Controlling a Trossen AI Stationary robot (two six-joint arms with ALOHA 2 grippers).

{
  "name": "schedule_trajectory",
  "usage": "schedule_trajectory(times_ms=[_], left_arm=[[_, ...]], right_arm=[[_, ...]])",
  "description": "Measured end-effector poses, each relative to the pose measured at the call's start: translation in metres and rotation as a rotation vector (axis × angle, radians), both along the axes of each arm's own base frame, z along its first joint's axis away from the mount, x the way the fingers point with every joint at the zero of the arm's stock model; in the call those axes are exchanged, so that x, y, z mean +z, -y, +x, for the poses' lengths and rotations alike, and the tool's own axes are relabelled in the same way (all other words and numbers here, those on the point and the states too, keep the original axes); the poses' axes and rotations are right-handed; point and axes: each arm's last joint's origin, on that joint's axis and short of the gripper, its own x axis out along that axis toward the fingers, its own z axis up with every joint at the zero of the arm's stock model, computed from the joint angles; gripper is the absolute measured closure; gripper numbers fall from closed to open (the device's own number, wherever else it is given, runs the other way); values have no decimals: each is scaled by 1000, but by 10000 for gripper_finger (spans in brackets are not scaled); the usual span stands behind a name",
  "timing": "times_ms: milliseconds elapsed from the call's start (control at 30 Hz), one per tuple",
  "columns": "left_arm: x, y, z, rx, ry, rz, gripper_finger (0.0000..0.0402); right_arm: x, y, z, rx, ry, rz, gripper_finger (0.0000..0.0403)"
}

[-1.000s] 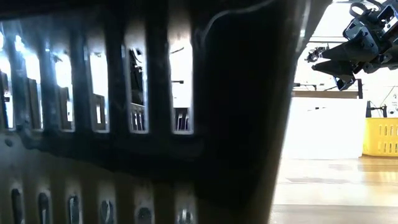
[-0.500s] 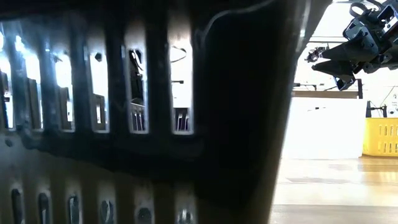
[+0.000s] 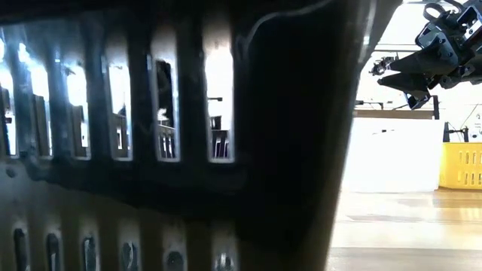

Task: Stack baskets on shelf by color
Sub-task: Put the top black bin on the shelf

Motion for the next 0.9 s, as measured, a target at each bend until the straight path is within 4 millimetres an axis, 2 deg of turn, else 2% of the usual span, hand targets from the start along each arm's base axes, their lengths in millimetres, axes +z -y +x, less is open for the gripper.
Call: schedule_trajectory(times_ms=[167, 400, 633, 767, 900], left_arm=[[38, 5, -14, 70, 176, 36, 401], [104, 9, -32, 120, 581, 185, 401], [160, 16, -47, 40, 880, 359, 401], [196, 16, -47, 29, 936, 419, 401], [218, 11, -38, 44, 857, 467, 401]], right_arm=[[0, 0, 0, 0, 0, 0, 250], [0, 0, 0, 0, 0, 0, 249], [0, 0, 0, 0, 0, 0, 250], [0, 0, 0, 0, 0, 0, 250], [0, 0, 0, 0, 0, -3, 249]])
